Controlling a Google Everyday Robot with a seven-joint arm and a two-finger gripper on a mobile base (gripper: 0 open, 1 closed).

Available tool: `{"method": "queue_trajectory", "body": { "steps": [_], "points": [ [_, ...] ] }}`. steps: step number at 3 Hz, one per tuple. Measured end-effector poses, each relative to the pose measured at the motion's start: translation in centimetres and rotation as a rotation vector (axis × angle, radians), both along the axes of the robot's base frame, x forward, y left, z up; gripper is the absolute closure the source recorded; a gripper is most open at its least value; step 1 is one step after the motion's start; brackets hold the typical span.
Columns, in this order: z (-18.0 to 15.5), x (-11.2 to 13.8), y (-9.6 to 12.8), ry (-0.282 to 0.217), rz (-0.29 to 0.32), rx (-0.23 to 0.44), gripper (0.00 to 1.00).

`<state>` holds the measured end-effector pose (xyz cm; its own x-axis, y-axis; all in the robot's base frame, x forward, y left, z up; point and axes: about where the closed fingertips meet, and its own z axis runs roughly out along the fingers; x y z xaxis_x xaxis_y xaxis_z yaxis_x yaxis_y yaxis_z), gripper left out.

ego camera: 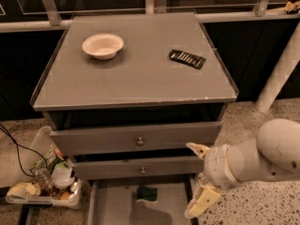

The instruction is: Pick sponge from bottom drawer and place on counter

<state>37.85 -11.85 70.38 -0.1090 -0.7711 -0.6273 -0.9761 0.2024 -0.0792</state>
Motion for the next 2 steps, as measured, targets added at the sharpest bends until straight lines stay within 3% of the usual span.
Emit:
{"method": "queue_trajectory", "body": {
  "steps": [2],
  "points": [
    [-8.5,-0.2,0.6,-0.03,-0.051,-0.005,0.0]
  ]
}}
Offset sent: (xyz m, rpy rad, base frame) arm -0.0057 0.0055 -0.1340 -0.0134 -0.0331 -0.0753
